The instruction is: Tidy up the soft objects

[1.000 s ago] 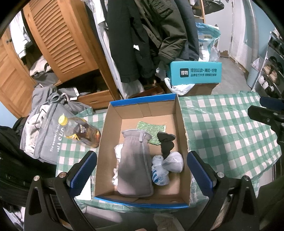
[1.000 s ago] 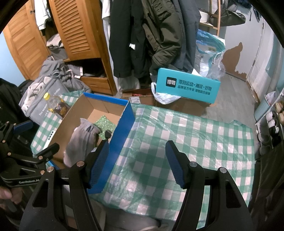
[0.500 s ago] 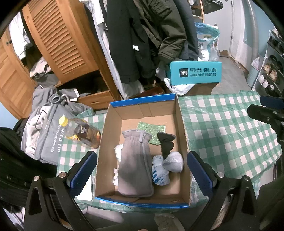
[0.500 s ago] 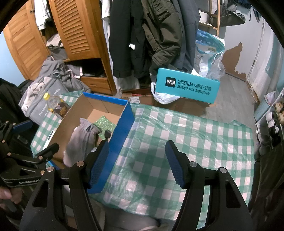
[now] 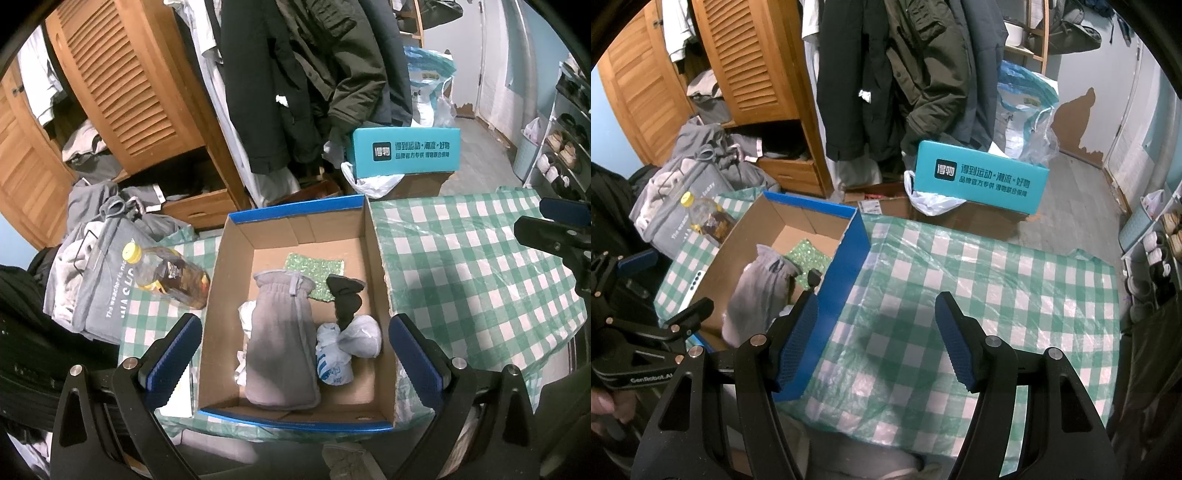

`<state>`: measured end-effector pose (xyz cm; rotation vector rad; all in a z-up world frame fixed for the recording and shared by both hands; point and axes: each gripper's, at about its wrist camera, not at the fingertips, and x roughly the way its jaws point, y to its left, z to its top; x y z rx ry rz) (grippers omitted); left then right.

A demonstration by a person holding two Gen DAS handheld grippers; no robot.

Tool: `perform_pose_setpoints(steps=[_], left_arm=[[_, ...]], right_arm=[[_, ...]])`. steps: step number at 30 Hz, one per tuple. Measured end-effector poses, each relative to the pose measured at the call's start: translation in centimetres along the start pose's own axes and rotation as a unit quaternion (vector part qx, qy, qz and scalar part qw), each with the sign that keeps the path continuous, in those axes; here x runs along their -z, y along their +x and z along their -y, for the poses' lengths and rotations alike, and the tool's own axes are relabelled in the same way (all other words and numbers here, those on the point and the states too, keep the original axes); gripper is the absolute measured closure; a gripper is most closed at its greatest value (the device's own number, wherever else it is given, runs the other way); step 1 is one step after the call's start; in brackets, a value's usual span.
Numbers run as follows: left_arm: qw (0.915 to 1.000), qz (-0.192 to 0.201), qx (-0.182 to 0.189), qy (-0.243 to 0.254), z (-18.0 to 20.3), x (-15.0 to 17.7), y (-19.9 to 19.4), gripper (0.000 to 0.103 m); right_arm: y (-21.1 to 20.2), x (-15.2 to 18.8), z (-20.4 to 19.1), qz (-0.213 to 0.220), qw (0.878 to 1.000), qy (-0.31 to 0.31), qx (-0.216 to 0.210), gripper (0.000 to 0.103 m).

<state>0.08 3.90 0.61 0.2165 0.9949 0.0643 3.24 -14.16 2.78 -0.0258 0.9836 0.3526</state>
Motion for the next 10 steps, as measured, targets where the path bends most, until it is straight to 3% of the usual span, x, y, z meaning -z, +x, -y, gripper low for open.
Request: perform_pose_setpoints(steps=[10], left_arm=[[1.0, -0.001, 0.004, -0.004, -0.19, -0.17, -0.28, 0.001]], right_arm=[[-0.06, -0.06, 0.05, 0.0, 1.0, 0.0, 0.0, 0.038]])
